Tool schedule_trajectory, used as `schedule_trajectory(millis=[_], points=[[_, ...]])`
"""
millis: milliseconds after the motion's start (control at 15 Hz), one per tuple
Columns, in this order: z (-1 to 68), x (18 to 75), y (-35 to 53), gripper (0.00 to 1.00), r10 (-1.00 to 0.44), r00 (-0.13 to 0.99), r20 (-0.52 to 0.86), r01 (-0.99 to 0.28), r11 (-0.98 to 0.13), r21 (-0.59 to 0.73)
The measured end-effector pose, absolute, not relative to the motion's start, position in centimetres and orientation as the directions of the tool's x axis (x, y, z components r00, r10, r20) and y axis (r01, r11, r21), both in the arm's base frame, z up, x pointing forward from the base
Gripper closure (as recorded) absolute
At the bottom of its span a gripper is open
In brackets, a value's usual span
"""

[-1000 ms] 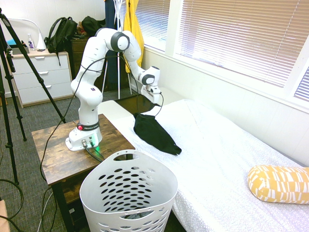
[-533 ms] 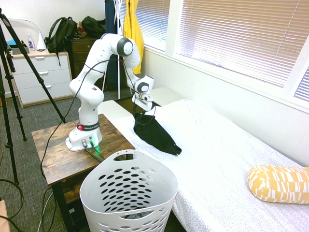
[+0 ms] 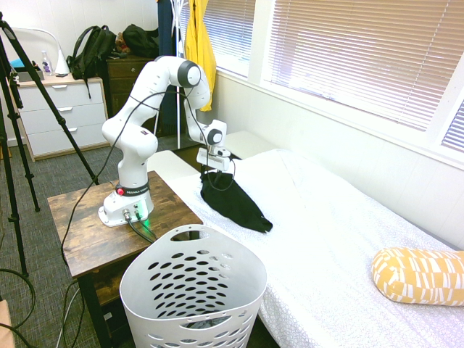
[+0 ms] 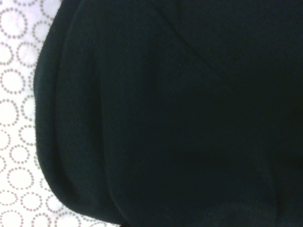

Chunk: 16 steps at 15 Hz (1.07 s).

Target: Put my clothes in the laundry bag

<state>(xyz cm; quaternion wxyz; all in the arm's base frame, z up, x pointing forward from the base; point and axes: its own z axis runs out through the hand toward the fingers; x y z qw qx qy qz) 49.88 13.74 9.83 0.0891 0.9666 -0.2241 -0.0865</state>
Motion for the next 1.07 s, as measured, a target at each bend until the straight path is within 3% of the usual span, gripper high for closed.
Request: schedule_trajectory(millis=[267,333,1067], points=[[8.8,51.2,13.4,0.00,-0.433,0.894,-0.115,-0.402,-0.889,0.219],[8.5,51.4,13.2,1.00,-0.428,0.896,-0.114,-0.397,-0.890,0.224],[7.5,52.5,13.2,1.00,-0.421,0.900,-0.109,-0.390,-0.893,0.224]])
